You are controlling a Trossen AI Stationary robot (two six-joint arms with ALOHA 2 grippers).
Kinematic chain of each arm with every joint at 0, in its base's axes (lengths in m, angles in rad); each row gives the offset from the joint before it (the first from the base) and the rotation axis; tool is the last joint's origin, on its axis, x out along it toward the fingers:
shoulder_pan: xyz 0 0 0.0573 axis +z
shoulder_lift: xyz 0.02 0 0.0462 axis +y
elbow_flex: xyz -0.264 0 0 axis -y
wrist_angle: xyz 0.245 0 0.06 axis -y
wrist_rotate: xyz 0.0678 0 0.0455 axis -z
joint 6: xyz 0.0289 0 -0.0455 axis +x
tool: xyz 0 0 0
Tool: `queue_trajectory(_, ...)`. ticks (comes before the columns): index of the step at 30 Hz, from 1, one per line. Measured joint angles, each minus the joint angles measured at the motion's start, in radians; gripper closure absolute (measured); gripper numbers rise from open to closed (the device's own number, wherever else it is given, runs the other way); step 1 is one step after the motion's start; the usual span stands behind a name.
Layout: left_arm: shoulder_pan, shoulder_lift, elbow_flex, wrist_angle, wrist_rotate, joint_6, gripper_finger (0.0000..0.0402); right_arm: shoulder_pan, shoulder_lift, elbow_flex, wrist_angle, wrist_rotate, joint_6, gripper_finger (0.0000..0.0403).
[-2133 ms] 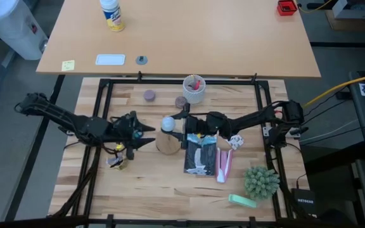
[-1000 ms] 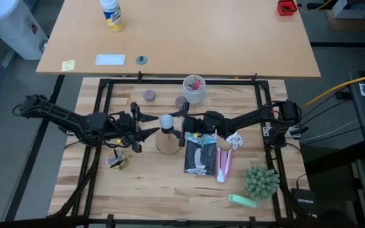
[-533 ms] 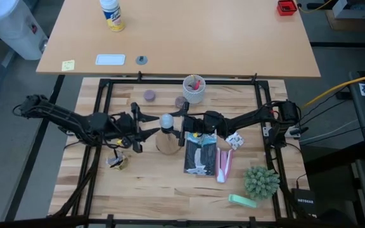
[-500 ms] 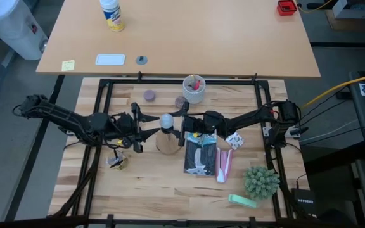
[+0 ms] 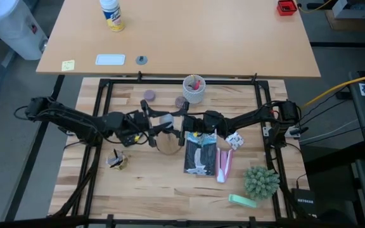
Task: Screw lightbulb
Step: Insert the lightbulb into the lamp
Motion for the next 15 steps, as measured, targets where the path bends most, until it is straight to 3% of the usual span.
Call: queue_trajectory(15, 0.010, -0.004, 0.002, -0.053, -0.001, -0.029, 0.0222, 0.000, 0.000, 0.000, 0.000, 0.000, 0.000, 0.0150)
